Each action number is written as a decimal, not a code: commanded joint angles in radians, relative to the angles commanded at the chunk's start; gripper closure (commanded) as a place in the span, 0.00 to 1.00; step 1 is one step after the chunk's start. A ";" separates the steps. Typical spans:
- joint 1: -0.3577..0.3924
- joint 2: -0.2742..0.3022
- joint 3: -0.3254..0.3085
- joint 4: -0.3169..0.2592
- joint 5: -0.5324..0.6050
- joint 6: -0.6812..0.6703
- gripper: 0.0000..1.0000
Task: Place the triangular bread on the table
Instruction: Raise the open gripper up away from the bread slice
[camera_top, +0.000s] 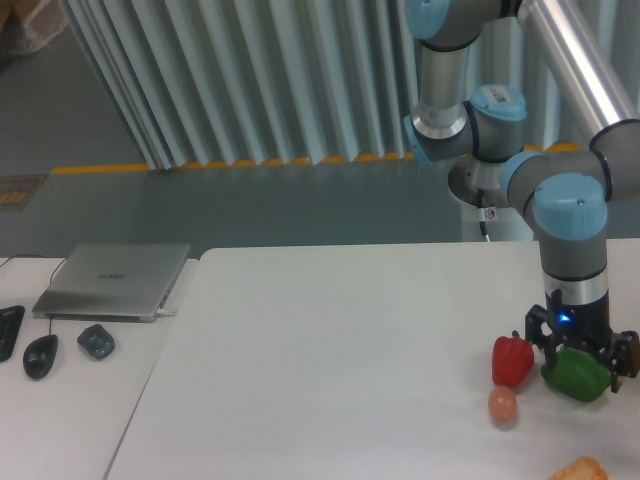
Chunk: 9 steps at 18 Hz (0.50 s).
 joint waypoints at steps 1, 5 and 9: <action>-0.002 0.020 0.000 -0.054 -0.002 0.075 0.00; -0.031 0.060 0.002 -0.198 -0.037 0.126 0.00; -0.031 0.109 -0.006 -0.310 -0.095 0.206 0.00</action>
